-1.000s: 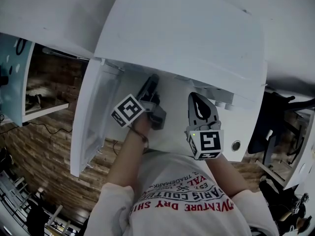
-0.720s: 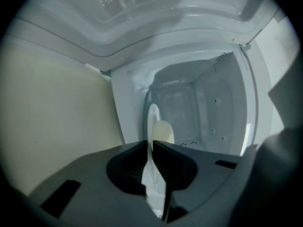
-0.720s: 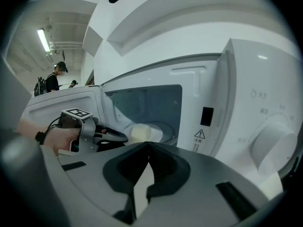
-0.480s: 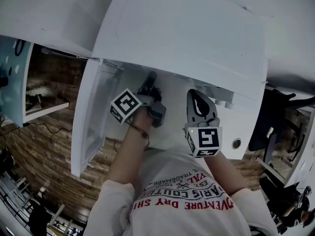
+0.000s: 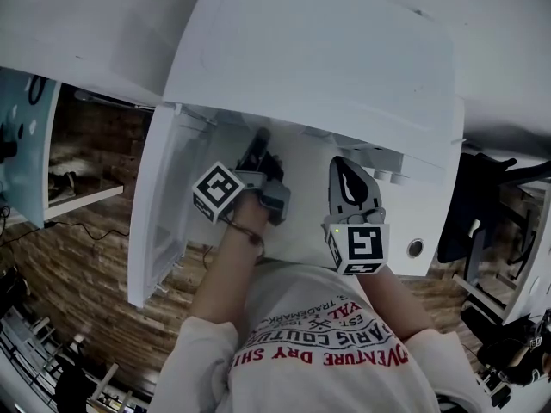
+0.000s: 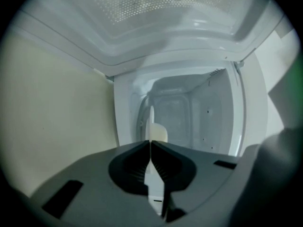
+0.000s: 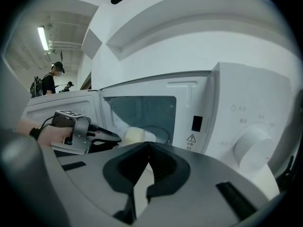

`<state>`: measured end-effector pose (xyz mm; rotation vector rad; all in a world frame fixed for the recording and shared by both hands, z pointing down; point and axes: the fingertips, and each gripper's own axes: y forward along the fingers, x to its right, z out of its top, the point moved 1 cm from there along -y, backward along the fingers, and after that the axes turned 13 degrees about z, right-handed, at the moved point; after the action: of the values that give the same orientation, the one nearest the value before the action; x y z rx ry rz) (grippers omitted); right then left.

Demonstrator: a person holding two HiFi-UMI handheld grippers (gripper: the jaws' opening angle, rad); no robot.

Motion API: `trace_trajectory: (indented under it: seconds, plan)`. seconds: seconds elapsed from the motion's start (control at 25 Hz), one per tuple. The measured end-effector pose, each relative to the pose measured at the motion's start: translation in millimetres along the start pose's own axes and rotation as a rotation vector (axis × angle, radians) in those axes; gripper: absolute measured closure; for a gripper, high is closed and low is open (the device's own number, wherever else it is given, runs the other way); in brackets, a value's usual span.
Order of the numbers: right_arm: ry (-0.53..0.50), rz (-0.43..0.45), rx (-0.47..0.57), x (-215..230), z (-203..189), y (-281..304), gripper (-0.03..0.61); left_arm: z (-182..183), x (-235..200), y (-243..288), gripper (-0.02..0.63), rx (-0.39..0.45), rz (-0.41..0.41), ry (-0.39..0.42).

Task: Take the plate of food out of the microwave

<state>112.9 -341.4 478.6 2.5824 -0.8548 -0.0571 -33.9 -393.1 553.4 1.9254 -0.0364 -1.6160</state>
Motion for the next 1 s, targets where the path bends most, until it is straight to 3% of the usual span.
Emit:
trace_trajectory:
  seconds: [0.4,1.0]
  plan:
    - [-0.008,-0.022,0.002,-2.7,-0.3,-13.1,0.566,-6.6,6.7,-29.8,0.600,-0.016,-0.057,0.030]
    - [-0.012,-0.083,0.057,-32.3,7.5,-43.8,0.566,-29.5,32.3,-126.3,0.600,-0.072,-0.167,0.066]
